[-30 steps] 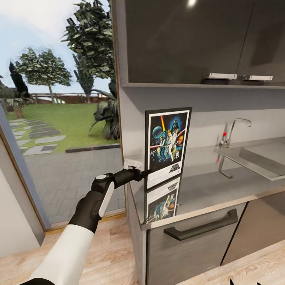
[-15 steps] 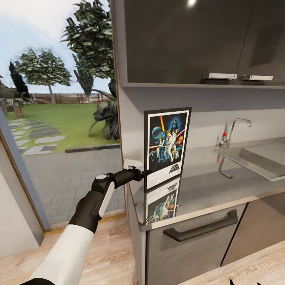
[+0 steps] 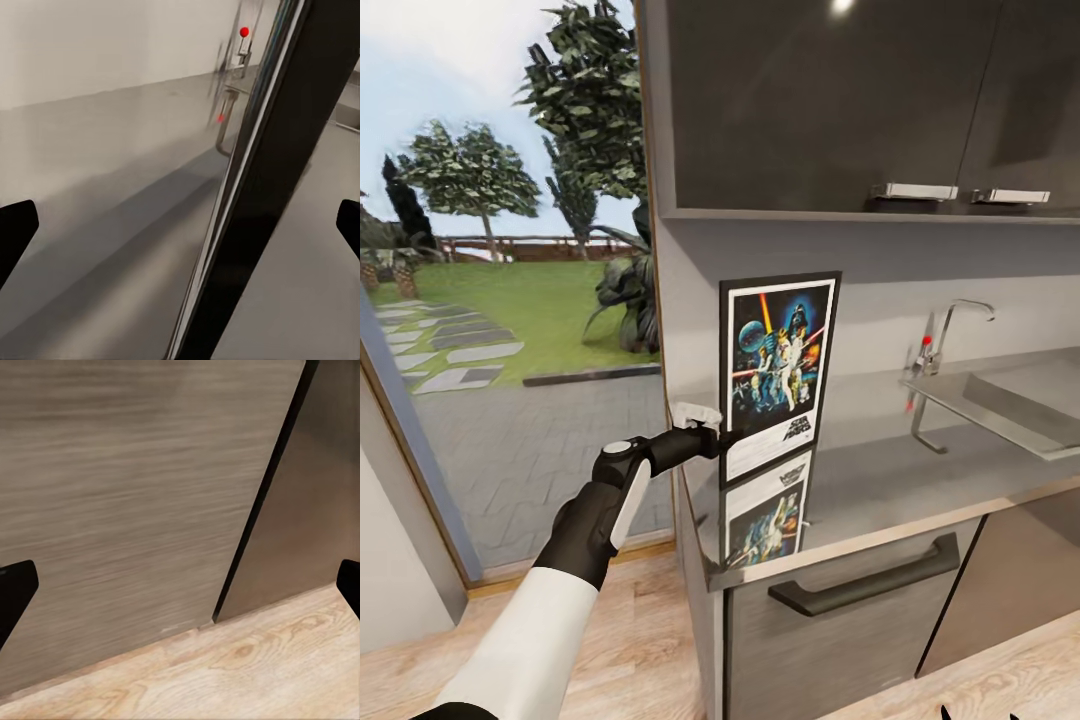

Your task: Pick up the poster from the kitchen countertop and hang it on one of the wall nails in the kitchen.

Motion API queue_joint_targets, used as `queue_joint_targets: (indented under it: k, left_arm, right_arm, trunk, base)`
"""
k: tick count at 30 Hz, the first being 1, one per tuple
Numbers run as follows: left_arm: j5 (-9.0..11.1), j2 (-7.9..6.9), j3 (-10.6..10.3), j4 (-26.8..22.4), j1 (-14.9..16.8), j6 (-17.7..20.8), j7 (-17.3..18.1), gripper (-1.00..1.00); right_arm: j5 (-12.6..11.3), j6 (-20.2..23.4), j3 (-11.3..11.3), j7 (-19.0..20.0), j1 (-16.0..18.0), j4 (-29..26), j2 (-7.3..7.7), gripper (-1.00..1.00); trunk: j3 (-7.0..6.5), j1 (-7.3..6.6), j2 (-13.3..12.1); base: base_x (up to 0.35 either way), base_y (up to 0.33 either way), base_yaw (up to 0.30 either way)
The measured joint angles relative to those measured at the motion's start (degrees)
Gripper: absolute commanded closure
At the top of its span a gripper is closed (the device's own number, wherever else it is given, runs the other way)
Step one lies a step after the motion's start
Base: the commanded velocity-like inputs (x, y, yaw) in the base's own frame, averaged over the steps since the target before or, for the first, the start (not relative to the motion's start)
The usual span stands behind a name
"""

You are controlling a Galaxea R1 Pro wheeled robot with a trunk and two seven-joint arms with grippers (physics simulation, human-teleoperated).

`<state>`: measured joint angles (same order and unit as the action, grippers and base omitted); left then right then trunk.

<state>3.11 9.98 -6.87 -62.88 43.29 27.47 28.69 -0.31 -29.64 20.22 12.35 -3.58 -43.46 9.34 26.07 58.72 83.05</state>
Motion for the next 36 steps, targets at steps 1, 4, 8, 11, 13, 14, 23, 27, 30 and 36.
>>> queue_joint_targets:
  k: [1,4,8,11,13,14,23,27,30,36]
  left_arm:
    - [0.00,0.00,0.00,0.00,0.00,0.00,0.00,-1.00]
    - [-0.01,0.00,-0.01,-0.01,0.00,0.00,0.00,-1.00]
    - [-0.01,0.00,-0.05,0.00,0.00,0.00,0.00,-1.00]
    - [0.00,0.00,-0.07,0.03,0.00,0.04,0.00,-1.00]
    - [0.00,0.00,-0.09,0.03,0.00,0.06,0.00,-1.00]
    - [-0.01,0.00,-0.09,0.04,0.00,0.07,0.00,-1.00]
    - [0.28,0.00,-0.20,-0.21,0.00,0.31,0.01,1.00]
    - [0.41,0.00,-0.22,-0.36,0.00,0.36,0.06,1.00]
    - [0.15,0.00,-0.19,-0.59,0.00,0.21,0.04,1.00]
    - [0.20,0.00,-0.25,-2.36,0.00,0.24,0.09,1.00]
  right_arm:
    - [0.00,0.00,0.00,0.00,0.00,0.00,0.00,-1.00]
    - [0.00,0.00,0.00,0.00,0.00,0.00,0.00,-1.00]
    - [0.00,0.00,0.00,0.00,0.00,0.00,0.00,-1.00]
    - [0.00,0.00,-0.02,0.00,-0.01,0.00,0.00,-1.00]
    - [0.00,0.00,-0.01,0.00,0.00,0.00,0.00,-1.00]
    - [0.00,0.00,-0.03,0.00,0.00,0.00,0.00,-1.00]
    - [0.00,0.00,-0.02,0.00,0.00,0.00,0.00,-1.00]
    - [0.00,0.00,-0.03,0.00,0.00,0.00,0.00,-1.00]
    - [0.00,0.00,-0.02,0.00,-0.01,0.00,0.00,-1.00]
    - [0.00,0.00,-0.02,0.00,0.02,0.00,0.00,-1.00]
  trunk:
    - [0.00,0.00,0.00]
    - [0.00,0.00,0.00]
    - [0.00,0.00,0.00]
    - [0.00,0.00,0.00]
    - [0.00,0.00,0.00]
    - [0.00,0.00,0.00]
    - [0.00,0.00,0.00]
    - [0.00,0.00,0.00]
    - [0.00,0.00,0.00]
    - [0.00,0.00,0.00]
  base:
    - [0.013,-0.013,0.000]
    - [0.007,-0.007,0.000]
    - [0.002,-0.002,0.000]
    - [0.000,0.000,0.000]
    - [0.000,0.000,0.000]
    - [0.000,0.000,0.000]
    - [0.000,0.000,0.000]
    - [0.000,0.000,0.000]
    - [0.000,0.000,0.000]
    - [0.000,0.000,0.000]
